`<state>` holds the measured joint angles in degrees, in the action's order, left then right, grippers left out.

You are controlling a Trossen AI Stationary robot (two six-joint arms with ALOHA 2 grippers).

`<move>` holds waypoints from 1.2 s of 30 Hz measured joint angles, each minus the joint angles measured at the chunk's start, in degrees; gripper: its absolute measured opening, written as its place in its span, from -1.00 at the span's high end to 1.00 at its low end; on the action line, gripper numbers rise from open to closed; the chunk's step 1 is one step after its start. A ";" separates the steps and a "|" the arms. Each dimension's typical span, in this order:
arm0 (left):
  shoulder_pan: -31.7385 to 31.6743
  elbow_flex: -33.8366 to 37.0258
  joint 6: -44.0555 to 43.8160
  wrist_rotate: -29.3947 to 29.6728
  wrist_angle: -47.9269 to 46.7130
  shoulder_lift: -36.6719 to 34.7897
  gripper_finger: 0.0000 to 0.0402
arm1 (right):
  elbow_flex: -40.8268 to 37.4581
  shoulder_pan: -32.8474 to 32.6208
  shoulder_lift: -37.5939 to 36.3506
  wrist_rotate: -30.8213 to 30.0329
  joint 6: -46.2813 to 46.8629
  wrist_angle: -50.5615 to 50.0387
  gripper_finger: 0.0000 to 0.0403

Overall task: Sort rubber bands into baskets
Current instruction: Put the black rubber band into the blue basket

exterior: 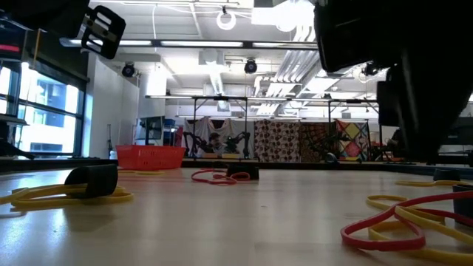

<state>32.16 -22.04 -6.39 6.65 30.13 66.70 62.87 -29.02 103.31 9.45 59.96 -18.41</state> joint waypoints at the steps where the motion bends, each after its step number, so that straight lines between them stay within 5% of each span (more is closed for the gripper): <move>1: 0.00 0.00 -0.31 0.07 0.08 0.00 1.00 | 0.00 -0.30 0.00 -0.01 0.00 -0.05 0.42; 25: 0.02 0.04 -3.57 6.15 0.95 0.00 1.00 | 0.07 -1.78 4.98 -2.44 -5.82 -0.73 0.43; 33: 0.02 0.04 -3.55 6.15 1.05 0.00 1.00 | 0.07 -1.78 5.06 -2.73 -8.25 -1.21 0.92; 36: 0.02 0.04 -3.52 6.16 1.05 0.00 1.00 | 0.07 -1.78 5.09 -2.20 -9.00 -1.09 0.94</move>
<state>32.18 -22.00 -9.91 12.81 31.18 66.70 62.94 -30.80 108.40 7.25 50.96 -19.50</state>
